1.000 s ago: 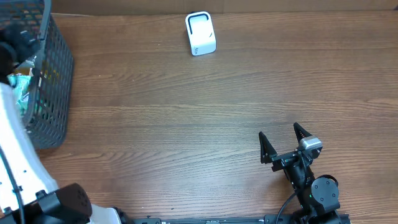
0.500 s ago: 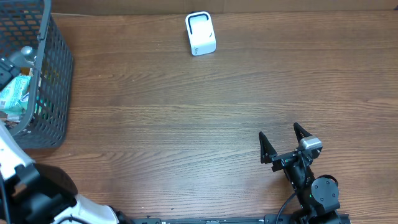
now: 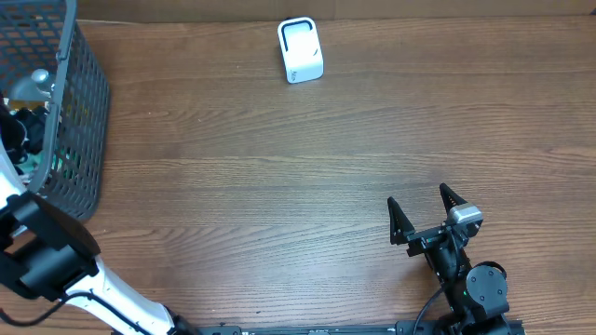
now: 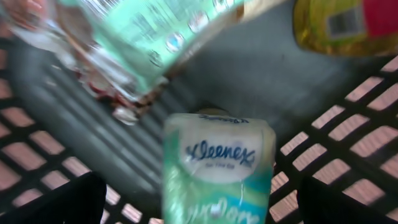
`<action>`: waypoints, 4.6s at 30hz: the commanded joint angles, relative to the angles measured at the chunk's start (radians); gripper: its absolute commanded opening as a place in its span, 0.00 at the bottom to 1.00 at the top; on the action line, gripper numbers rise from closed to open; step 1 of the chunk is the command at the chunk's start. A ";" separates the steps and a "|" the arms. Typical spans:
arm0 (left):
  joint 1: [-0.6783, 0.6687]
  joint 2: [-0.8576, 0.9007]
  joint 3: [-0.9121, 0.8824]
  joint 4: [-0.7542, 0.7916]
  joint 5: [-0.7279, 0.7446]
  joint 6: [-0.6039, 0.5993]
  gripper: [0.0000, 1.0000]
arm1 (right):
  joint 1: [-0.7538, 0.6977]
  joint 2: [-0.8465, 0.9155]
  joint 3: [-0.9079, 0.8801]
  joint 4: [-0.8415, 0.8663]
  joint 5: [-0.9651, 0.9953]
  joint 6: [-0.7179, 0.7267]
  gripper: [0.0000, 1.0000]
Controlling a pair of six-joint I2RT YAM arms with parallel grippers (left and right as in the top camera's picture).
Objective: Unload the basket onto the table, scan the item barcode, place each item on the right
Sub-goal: 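Lower the left gripper into the basket and grasp the green-capped bottle, then lift the bottle out and carry it toward the white scanner, then hold the bottle in front of the scanner and rotate it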
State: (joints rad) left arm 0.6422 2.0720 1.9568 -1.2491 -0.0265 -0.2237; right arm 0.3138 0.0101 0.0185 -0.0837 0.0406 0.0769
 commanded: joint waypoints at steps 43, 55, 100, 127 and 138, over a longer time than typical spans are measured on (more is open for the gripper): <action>-0.002 0.119 0.767 -0.327 0.058 0.005 0.40 | -0.006 -0.007 -0.010 0.003 -0.002 -0.006 1.00; -0.039 0.067 1.147 -0.440 0.288 -0.027 0.39 | -0.006 -0.007 -0.010 0.003 -0.002 -0.006 1.00; -1.216 -0.032 0.101 -0.110 -0.010 -0.613 0.36 | -0.006 -0.007 -0.010 0.003 -0.002 -0.006 1.00; -1.219 -0.032 -0.335 0.257 -0.010 -0.881 0.43 | -0.006 -0.007 -0.010 0.003 -0.002 -0.006 1.00; -1.214 -0.032 -0.327 0.260 -0.008 -0.744 1.00 | -0.006 -0.007 -0.010 0.003 -0.002 -0.006 1.00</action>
State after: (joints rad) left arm -0.5758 2.0480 1.6234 -0.9939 -0.0204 -1.0599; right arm 0.3138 0.0101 0.0185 -0.0841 0.0406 0.0772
